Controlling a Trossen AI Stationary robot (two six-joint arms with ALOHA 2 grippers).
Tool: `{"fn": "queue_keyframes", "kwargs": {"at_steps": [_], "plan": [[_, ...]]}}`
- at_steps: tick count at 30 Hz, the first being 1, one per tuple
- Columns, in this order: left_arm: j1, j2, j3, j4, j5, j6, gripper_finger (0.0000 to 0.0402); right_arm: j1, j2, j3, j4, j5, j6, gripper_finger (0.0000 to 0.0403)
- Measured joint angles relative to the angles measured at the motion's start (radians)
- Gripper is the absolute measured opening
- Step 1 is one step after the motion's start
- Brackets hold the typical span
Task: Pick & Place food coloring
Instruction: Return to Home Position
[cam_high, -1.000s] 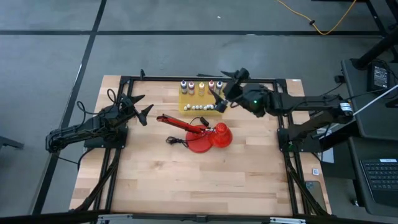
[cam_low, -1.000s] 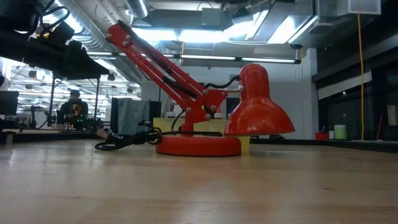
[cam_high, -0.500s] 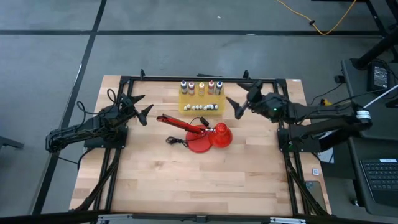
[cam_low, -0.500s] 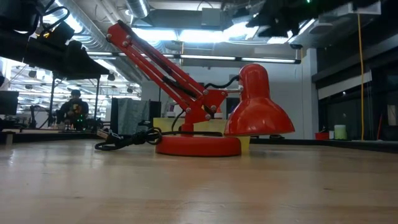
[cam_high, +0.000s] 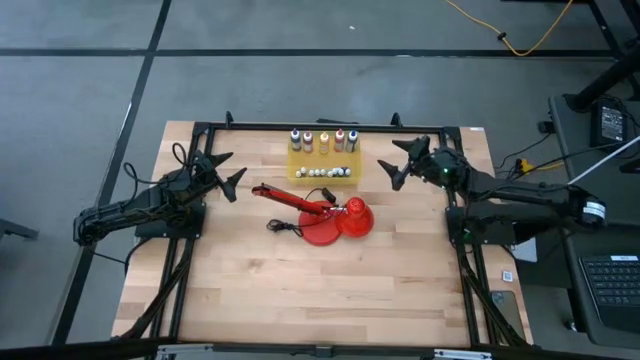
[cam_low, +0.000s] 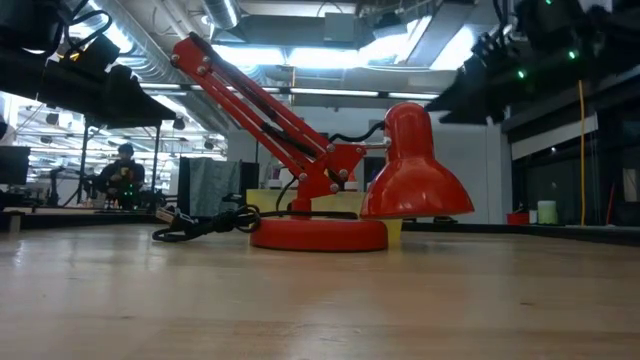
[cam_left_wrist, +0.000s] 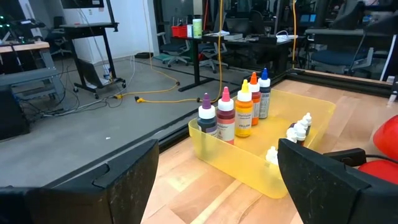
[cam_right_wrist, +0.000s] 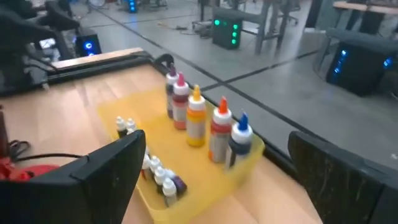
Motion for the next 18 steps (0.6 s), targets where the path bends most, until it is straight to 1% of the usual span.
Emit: {"fn": "queue_keyframes", "kwargs": {"at_steps": [5,9,13,18], "plan": [[0.0,0.0,0.0,0.0,0.0,0.0,0.0319,-0.04,-0.06,-0.132,0.103,-0.002,0.093,0.0392],[0.0,0.0,0.0,0.0,0.0,0.0,0.0319,-0.071,-0.12,-0.223,0.165,-0.002,0.126,0.0392],[0.0,0.0,0.0,0.0,0.0,0.0,0.0319,-0.103,-0.198,-0.283,0.166,-0.002,0.127,0.0392],[0.0,0.0,0.0,0.0,0.0,0.0,0.0319,-0.128,-0.288,-0.321,0.164,-0.002,0.126,0.0392]]}}
